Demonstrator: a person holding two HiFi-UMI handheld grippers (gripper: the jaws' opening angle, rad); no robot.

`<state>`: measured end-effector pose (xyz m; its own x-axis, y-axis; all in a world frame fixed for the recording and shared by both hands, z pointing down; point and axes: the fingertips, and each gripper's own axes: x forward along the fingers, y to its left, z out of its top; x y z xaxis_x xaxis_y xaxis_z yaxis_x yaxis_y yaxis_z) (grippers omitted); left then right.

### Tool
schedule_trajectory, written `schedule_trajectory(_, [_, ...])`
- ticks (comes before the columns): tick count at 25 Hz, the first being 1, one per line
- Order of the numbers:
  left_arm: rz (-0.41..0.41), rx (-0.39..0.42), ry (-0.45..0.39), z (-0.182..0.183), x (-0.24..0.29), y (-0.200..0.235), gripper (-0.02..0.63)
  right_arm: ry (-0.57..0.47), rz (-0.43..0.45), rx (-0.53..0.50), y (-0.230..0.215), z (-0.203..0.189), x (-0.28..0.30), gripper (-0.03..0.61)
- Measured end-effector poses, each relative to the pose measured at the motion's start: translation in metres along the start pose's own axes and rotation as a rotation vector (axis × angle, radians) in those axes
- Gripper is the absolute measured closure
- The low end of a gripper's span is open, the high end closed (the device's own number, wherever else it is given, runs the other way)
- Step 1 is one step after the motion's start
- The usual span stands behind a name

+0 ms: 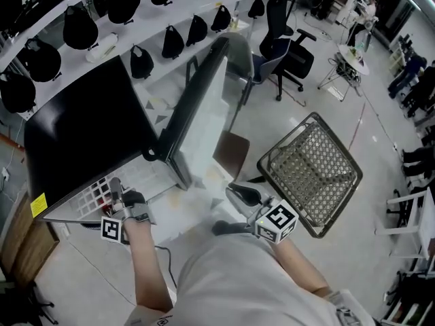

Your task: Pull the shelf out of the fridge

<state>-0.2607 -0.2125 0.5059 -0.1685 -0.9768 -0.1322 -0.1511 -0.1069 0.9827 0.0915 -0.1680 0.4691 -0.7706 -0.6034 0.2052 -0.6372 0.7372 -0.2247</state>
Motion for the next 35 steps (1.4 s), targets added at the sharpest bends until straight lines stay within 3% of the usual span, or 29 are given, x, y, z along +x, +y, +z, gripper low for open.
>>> schedule_trajectory(14, [0.008,-0.013,0.007,-0.008,-0.026,-0.003,0.580,0.001,0.004,0.020,0.010,-0.010,-0.017,0.529])
schedule_trajectory(35, [-0.002,-0.069,-0.043,-0.006,-0.005,-0.001,0.578,-0.010,0.052,0.006,-0.004,0.004,0.006,0.529])
